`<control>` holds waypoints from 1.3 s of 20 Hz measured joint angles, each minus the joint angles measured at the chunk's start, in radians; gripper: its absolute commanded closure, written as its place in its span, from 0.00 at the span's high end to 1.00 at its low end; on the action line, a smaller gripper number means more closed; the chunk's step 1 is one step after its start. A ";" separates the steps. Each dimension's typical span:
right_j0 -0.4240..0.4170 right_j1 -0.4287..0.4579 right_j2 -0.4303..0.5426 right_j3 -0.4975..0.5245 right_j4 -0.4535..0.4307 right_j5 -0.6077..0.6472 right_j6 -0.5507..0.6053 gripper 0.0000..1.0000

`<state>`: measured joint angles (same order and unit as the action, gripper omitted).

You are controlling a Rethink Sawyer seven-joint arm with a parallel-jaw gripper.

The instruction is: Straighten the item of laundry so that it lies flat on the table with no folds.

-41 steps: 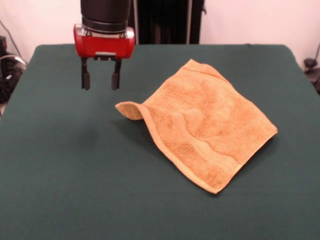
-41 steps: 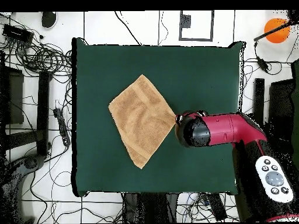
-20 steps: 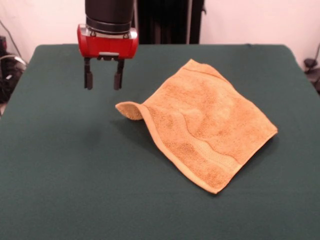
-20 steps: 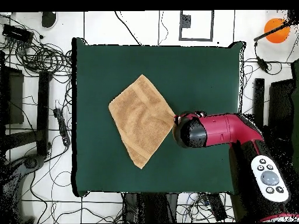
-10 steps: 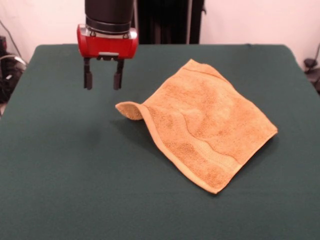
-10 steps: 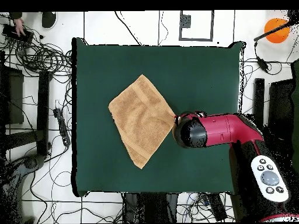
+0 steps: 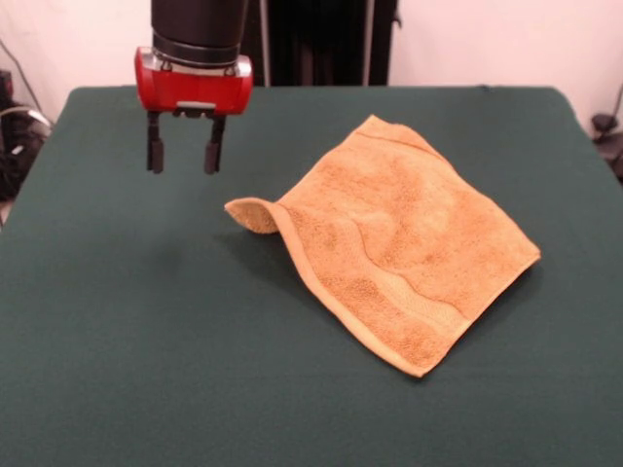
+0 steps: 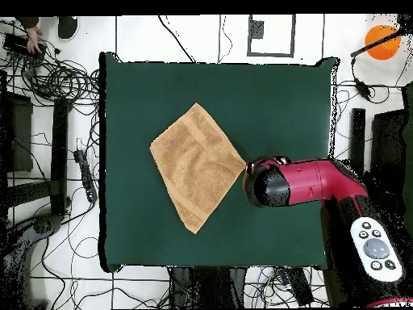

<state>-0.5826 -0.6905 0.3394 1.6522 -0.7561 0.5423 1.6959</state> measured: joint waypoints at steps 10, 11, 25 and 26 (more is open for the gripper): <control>-0.012 0.000 0.029 0.000 -0.046 0.000 0.000 1.00; -0.015 0.000 0.036 0.000 -0.050 0.000 0.000 1.00; -0.044 0.002 0.107 0.000 -0.060 0.000 -0.019 1.00; -0.046 0.002 0.110 0.000 -0.060 0.000 -0.020 1.00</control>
<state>-0.6285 -0.6882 0.4493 1.6522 -0.8164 0.5425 1.6760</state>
